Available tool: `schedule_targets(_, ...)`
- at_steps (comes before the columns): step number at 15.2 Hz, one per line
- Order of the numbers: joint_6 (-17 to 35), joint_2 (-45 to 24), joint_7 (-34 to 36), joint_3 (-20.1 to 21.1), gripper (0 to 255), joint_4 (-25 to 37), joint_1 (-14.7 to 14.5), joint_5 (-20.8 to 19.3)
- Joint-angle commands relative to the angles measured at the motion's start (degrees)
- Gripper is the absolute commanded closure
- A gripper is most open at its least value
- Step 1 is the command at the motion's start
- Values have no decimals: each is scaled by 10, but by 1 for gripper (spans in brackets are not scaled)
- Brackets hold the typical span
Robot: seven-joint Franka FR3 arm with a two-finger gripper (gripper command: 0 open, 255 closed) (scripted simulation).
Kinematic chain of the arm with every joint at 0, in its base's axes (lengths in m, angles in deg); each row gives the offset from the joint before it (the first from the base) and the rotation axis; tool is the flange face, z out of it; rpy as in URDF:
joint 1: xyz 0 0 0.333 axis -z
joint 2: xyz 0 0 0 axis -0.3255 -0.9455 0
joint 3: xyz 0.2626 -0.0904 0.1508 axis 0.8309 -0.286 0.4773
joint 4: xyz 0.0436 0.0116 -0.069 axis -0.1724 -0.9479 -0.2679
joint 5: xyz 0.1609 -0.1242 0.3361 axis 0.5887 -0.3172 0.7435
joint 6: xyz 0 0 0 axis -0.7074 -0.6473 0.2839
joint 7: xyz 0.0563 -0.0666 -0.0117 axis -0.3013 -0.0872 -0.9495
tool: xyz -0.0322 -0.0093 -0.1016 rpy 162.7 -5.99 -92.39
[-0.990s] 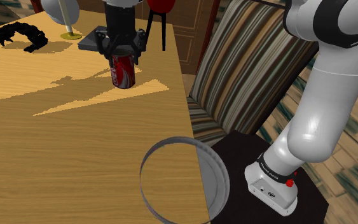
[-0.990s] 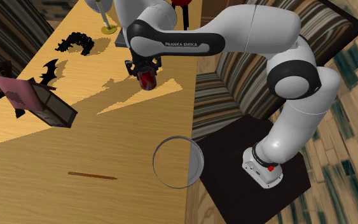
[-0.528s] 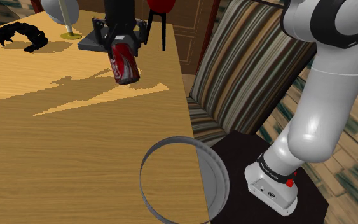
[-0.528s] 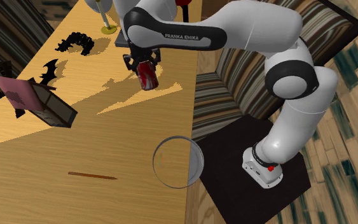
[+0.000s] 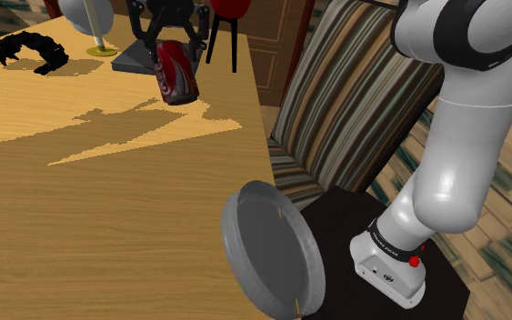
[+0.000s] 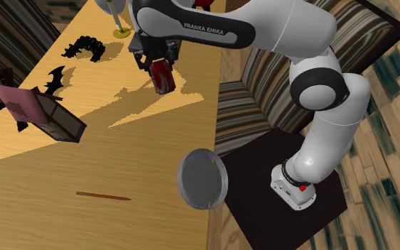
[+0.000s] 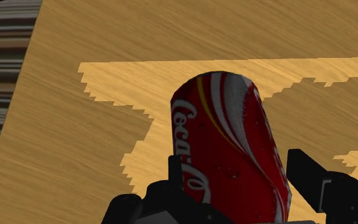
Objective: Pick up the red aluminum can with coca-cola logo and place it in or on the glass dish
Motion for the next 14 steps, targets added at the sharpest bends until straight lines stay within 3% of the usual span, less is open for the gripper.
schedule_targets(1, -22, -8, 1, 0, 255, 29, -7, -5)
schedule_targets(4, -56, -26, 3, 0, 255, 80, -21, -15)
schedule_targets(8, -18, 68, 24, 16, 255, -43, 2, 32)
schedule_targets(14, 6, 181, 50, 32, 255, -163, 7, 96)
